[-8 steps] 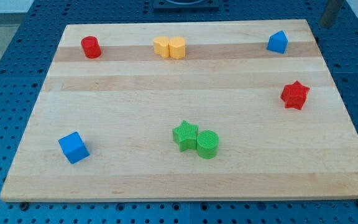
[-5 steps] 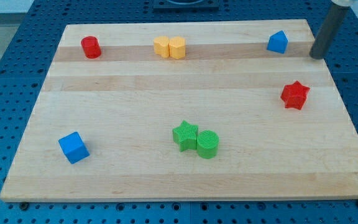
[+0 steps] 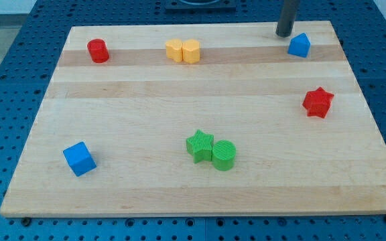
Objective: Keep blue triangle above red star
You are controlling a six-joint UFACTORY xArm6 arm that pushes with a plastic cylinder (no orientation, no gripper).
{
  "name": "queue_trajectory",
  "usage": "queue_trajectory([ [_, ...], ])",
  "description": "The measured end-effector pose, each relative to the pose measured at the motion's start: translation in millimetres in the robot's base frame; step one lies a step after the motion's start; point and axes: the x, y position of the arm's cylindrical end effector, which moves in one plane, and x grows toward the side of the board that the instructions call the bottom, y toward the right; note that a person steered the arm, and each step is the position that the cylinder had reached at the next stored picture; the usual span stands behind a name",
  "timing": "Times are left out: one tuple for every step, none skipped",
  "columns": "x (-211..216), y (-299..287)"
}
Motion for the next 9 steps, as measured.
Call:
queue_trajectory([
  [1.7,30.9],
  [-7.1,47.1],
  [-9.2,54.7],
  [70.1,37.4],
  [70.1,37.4],
  [24.3,37.4],
  [-4.3,36.4],
  [11.6,2.4],
  [23.3,-18.6],
])
